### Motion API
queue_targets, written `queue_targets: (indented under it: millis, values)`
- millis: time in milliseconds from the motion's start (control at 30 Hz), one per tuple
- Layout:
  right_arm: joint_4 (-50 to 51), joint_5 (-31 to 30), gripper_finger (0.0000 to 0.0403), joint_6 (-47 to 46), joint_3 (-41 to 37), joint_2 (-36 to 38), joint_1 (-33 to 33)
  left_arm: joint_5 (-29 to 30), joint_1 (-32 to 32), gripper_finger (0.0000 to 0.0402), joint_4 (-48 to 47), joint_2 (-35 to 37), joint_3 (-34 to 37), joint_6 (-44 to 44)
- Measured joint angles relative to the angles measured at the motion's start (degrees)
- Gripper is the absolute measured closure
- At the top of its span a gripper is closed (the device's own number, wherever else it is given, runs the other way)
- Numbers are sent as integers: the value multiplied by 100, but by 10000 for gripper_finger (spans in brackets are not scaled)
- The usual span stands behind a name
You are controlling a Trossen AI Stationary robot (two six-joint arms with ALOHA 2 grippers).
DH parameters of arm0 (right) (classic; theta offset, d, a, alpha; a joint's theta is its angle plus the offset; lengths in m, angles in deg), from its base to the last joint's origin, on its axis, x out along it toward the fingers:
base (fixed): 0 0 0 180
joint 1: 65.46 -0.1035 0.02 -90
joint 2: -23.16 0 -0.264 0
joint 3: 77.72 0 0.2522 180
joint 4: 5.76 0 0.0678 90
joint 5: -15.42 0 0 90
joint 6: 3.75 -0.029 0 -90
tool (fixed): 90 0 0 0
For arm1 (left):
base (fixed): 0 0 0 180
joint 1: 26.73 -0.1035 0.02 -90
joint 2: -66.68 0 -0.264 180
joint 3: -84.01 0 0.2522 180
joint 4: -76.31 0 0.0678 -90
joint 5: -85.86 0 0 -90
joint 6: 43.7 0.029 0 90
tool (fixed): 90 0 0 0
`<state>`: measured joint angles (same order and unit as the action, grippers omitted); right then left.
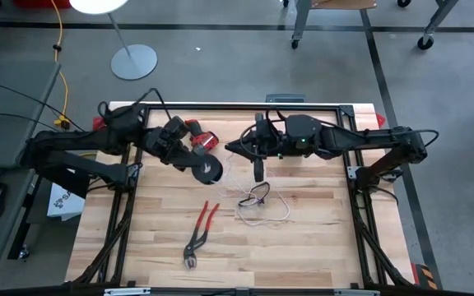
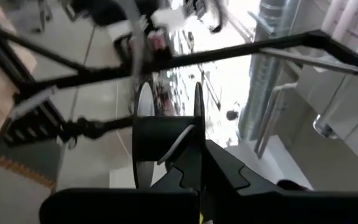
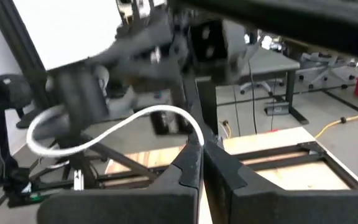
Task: Coil cords
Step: Coil the white wire onto the black spool
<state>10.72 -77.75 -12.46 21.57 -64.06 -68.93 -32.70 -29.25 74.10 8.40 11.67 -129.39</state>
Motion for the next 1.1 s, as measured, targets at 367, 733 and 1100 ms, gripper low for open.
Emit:
queue_targets:
  millis: [367,733,1100]
  values:
    - [1480,378,403,189,617,44,-84,36,-295,401,374,-57,0,87]
    - [3306,400,403,598,1938,74,-384,-14,-540,401,150,35,0,204]
    - [3505,-288,403,929,2308,18,-262,16,-248,401,-82,-27,0,35]
